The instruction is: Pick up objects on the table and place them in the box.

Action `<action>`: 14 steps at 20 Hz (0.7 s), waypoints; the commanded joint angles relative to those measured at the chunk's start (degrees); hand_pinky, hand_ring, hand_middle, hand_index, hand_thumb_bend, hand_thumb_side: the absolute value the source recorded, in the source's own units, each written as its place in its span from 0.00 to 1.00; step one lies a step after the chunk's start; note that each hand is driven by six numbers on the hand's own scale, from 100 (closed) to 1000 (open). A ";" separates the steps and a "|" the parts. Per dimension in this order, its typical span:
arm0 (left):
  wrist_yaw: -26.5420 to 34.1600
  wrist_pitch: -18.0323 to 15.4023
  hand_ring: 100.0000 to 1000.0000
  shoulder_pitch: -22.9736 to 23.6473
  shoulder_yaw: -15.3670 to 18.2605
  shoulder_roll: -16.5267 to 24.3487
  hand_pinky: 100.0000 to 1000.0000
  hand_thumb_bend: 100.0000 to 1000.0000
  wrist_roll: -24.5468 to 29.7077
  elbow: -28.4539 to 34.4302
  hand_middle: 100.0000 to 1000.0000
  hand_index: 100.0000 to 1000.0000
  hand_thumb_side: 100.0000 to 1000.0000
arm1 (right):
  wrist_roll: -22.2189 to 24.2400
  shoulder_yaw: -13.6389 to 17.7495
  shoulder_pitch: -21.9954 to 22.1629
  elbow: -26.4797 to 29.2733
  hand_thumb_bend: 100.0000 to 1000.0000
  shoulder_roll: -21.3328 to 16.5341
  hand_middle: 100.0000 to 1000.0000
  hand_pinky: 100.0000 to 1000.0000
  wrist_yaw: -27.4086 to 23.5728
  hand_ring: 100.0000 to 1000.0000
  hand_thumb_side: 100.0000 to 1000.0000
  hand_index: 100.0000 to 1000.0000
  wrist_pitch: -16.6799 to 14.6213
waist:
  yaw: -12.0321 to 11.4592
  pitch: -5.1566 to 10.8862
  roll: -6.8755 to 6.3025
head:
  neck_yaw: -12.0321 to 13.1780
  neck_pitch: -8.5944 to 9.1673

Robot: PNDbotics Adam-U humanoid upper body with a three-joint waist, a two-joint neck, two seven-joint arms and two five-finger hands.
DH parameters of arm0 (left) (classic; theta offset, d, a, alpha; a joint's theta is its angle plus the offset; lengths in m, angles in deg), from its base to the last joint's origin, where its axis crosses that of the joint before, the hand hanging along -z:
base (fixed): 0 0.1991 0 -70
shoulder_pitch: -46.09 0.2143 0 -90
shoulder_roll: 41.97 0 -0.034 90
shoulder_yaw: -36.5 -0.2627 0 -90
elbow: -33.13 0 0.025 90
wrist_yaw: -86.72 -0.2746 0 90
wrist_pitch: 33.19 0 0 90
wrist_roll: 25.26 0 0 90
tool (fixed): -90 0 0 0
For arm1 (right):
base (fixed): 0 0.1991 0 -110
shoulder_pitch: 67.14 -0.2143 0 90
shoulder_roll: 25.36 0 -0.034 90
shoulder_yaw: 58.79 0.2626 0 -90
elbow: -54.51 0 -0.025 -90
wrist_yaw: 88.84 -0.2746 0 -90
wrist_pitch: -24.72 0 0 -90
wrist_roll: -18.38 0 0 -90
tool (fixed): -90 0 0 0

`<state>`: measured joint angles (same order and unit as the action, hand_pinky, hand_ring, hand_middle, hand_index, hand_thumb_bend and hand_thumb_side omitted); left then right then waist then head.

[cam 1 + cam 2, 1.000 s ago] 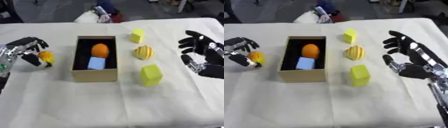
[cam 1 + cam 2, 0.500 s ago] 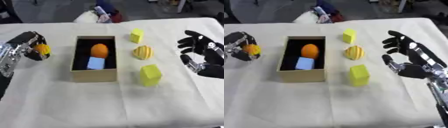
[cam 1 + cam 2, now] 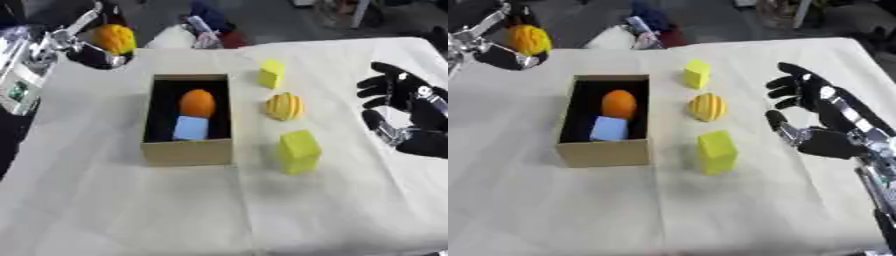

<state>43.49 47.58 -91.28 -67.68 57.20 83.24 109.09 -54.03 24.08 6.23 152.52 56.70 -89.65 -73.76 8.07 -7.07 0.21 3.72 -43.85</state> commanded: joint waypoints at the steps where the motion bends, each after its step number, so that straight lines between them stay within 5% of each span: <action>1: 0.34 -1.55 0.42 -1.64 -2.41 -1.81 0.57 0.40 2.13 -0.59 0.43 0.62 0.07 | -0.29 0.27 -0.79 0.42 0.13 -0.72 0.76 0.70 -0.82 0.78 0.24 1.00 0.14 | 0.22 1.74 0.15 | 0.38 -0.27; 3: -0.27 -2.40 0.49 -1.38 -3.53 -2.99 0.63 0.51 3.23 -1.92 0.51 0.68 0.14 | -0.37 0.27 -0.83 0.41 0.14 -0.70 0.76 0.70 -0.90 0.78 0.24 1.00 0.18 | 0.41 1.76 0.11 | 0.30 -0.27; 7: -1.61 -4.20 0.74 -0.52 -4.50 -3.00 0.80 0.92 5.53 -2.28 0.74 0.84 0.44 | -0.44 0.39 -0.67 0.33 0.17 -0.81 0.76 0.70 -1.02 0.78 0.23 1.00 0.20 | 0.43 1.75 0.00 | -0.07 -0.27; 11: -1.64 -4.67 0.86 0.87 -3.87 -1.55 0.90 1.00 5.32 -0.75 0.85 0.89 0.52 | -0.57 0.52 -0.68 0.25 0.17 -0.88 0.76 0.70 -1.07 0.78 0.23 1.00 0.20 | 0.13 1.70 -0.06 | -0.49 -0.27; 14: 0.59 -4.61 0.85 2.61 -2.86 0.95 0.89 1.00 5.33 2.79 0.85 0.88 0.54 | -0.55 0.53 -0.89 0.17 0.17 -1.21 0.76 0.70 -0.99 0.78 0.23 1.00 0.23 | -0.22 1.64 -0.08 | -0.65 -0.27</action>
<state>43.20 43.04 -87.82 -71.59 55.77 88.57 109.82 -54.35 24.09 6.19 152.33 56.70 -90.40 -73.50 7.85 -7.04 0.19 3.31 -43.85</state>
